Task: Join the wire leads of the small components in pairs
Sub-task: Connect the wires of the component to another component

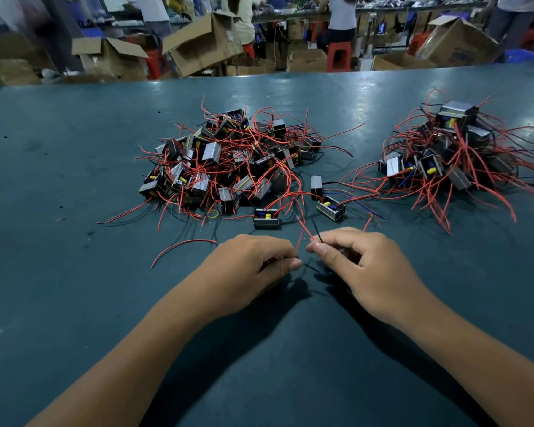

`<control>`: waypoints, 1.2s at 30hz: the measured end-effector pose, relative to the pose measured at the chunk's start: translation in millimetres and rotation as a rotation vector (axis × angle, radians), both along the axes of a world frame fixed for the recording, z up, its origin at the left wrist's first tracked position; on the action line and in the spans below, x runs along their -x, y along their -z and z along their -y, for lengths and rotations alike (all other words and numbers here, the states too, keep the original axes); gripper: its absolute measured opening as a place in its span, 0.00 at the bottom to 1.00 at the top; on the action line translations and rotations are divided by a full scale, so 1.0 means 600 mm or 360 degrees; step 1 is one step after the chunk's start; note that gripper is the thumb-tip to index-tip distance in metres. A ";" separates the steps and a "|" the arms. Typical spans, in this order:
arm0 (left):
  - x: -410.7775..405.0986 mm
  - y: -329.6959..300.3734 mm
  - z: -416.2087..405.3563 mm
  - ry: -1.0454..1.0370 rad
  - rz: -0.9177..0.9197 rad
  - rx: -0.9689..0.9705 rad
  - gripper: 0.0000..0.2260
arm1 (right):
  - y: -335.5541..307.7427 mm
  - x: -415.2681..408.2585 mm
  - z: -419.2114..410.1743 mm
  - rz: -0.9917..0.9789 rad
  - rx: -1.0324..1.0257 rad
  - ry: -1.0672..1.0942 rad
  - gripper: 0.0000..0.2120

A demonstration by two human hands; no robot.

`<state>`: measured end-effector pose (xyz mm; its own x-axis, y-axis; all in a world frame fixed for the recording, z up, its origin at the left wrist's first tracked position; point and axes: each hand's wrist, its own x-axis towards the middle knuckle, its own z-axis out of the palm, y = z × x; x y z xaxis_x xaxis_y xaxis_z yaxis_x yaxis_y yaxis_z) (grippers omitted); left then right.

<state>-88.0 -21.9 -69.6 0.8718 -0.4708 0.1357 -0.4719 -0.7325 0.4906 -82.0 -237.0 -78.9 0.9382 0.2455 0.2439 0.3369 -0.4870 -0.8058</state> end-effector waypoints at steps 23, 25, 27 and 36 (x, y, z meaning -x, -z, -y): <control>0.001 0.002 -0.002 -0.0182 0.0059 0.0338 0.05 | 0.008 0.002 -0.005 -0.0015 -0.0546 -0.0194 0.10; 0.002 0.001 0.004 -0.0204 0.0092 0.0494 0.06 | 0.009 0.003 -0.007 -0.0040 -0.0582 -0.0225 0.11; 0.003 0.001 0.009 -0.0208 0.0022 0.0646 0.06 | 0.009 0.003 -0.009 -0.0048 -0.0614 -0.0246 0.12; 0.007 -0.004 0.015 -0.0224 -0.0345 0.1158 0.03 | 0.006 0.005 -0.025 -0.0144 -0.0886 -0.0206 0.10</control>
